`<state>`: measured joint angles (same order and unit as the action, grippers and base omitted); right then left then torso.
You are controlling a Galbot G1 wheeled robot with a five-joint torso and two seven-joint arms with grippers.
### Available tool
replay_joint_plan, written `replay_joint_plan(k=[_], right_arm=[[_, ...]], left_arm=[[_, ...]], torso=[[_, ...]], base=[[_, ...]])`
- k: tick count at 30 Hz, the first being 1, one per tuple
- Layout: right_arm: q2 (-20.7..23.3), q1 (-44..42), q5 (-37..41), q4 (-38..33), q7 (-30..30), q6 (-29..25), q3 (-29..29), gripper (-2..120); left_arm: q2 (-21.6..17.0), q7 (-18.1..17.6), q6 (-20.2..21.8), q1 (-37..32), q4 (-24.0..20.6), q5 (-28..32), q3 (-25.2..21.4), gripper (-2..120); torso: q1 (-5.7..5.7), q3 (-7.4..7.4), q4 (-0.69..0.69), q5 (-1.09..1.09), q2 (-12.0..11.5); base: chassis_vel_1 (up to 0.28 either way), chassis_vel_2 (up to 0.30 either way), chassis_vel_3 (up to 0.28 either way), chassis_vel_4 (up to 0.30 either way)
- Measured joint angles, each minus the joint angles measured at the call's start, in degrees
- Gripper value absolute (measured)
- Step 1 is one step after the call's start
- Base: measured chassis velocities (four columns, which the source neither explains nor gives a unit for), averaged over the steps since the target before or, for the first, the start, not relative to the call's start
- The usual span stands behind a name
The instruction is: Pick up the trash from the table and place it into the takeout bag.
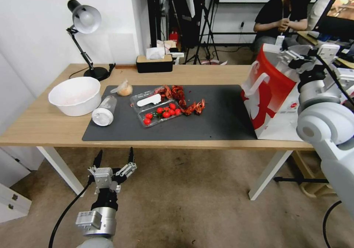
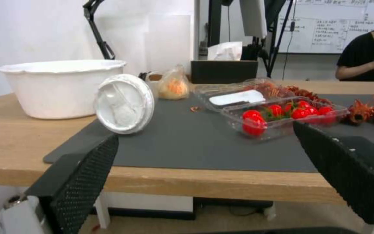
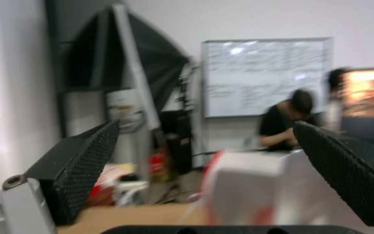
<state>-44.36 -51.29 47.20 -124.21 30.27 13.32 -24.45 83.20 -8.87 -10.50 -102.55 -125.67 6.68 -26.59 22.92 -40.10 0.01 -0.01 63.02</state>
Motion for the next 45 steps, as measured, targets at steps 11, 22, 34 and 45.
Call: replay_joint_plan(k=[11, 22, 34, 45], right_arm=[[-0.65, -18.78, 1.69, -4.56, -21.66, -8.64, -5.14, 100], [-9.05, -37.15, -9.03, -2.21, -27.88, -21.69, -7.42, 100], [-17.56, -44.34, -17.69, 4.22, -25.57, -31.71, -3.42, 100], [-20.56, -47.13, -20.84, 9.07, -24.98, -36.31, -1.62, 100]], left_arm=[[-0.2, 0.1, -0.32, 0.3, 0.3, 0.36, -0.26, 100], [-1.07, 0.13, -0.55, 1.54, 1.24, 1.53, -0.34, 100], [-2.76, 0.14, -0.91, 1.84, 1.79, 2.2, -0.46, 100], [-2.6, 0.18, -1.25, 1.86, 1.6, 2.28, -0.2, 100]], torso=[[-0.01, 0.0, -0.02, 0.02, 0.0], [-0.01, 0.0, -0.03, 0.0, 0.01], [-0.01, 0.0, -0.01, 0.0, 0.01], [-0.01, 0.0, -0.01, 0.02, 0.0]], base=[[0.0, 0.0, 0.0, 0.0], [0.0, 0.0, 0.0, 0.0], [0.0, 0.0, 0.0, 0.0], [0.0, 0.0, 0.0, 0.0]])
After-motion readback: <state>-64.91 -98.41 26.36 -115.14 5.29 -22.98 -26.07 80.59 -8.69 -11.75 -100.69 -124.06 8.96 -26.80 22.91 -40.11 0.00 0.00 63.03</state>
